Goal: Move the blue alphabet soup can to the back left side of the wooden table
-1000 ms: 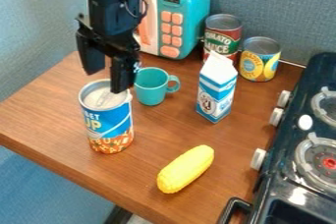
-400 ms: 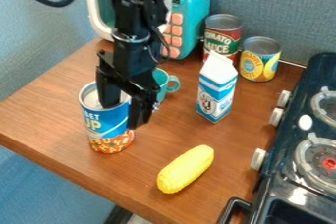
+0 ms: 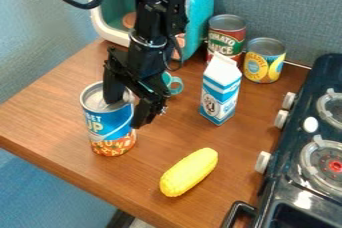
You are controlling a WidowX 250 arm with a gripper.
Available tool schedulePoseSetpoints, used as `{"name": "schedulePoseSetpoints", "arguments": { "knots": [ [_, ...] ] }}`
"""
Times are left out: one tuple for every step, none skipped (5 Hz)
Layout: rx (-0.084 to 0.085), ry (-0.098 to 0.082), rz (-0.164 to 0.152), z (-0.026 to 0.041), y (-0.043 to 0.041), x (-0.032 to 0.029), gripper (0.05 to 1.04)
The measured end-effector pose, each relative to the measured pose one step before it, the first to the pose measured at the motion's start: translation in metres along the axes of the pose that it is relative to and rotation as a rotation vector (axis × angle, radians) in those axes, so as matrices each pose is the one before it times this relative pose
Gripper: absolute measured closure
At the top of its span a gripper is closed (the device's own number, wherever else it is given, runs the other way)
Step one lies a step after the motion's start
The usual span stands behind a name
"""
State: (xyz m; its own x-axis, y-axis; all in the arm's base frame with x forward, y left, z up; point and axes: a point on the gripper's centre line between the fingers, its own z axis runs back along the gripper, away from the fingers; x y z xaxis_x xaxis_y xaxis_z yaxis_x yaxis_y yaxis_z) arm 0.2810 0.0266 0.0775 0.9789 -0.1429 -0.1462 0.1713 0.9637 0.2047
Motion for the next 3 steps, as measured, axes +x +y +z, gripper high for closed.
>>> {"name": "schedulePoseSetpoints", "arguments": {
  "knots": [
    [0.0397, 0.0336, 0.0456, -0.00543, 0.02336, 0.0022, 0.082],
    [0.0204, 0.0353, 0.1094, -0.00996, 0.03628, 0.00073, 0.082],
    [0.0362, 0.0355, 0.0811, -0.00902, 0.02731, 0.00685, 0.082]
  ]
}}
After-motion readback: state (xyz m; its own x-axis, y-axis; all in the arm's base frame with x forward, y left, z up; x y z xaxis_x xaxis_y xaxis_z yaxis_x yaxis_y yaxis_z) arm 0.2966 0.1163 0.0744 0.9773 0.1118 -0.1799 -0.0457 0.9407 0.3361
